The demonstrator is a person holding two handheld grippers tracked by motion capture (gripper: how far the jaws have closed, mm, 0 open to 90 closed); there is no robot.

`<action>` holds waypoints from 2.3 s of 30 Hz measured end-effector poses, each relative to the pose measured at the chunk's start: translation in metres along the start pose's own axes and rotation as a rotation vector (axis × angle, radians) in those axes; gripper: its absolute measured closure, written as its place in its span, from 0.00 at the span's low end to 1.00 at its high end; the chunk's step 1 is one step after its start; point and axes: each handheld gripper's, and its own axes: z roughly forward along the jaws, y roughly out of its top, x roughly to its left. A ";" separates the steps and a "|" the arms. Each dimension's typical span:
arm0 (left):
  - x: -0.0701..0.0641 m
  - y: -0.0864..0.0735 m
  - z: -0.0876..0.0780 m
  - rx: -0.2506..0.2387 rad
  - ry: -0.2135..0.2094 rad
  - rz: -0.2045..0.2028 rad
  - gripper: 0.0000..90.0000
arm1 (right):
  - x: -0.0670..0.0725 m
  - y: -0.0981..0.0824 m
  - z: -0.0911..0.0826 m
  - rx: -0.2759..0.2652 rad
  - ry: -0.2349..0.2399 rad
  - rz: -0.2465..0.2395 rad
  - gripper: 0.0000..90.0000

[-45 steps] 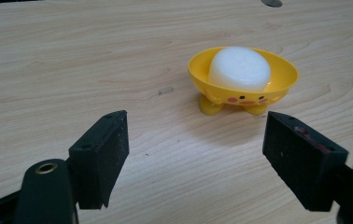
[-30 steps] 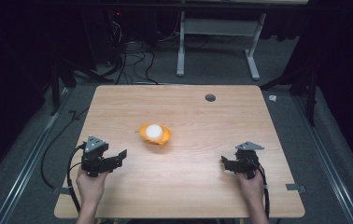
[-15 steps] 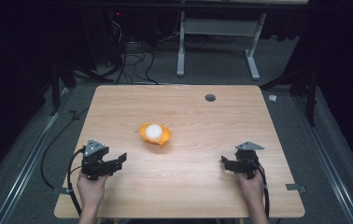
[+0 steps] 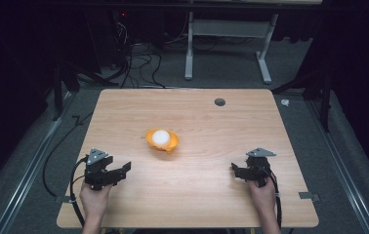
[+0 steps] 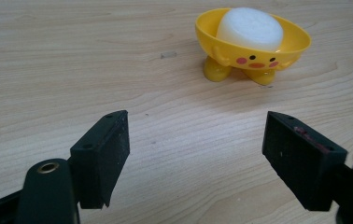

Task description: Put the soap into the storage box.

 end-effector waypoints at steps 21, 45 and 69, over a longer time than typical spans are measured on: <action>0.009 -0.017 0.016 0.050 0.003 -0.046 0.26 | 0.000 0.000 0.000 0.000 0.000 0.000 0.23; 0.011 -0.029 0.035 0.096 0.052 -0.031 0.26 | 0.000 0.000 0.000 0.000 0.000 0.000 0.24; 0.006 -0.037 0.051 0.080 0.114 0.040 0.25 | 0.000 0.000 0.000 0.000 -0.001 0.000 0.23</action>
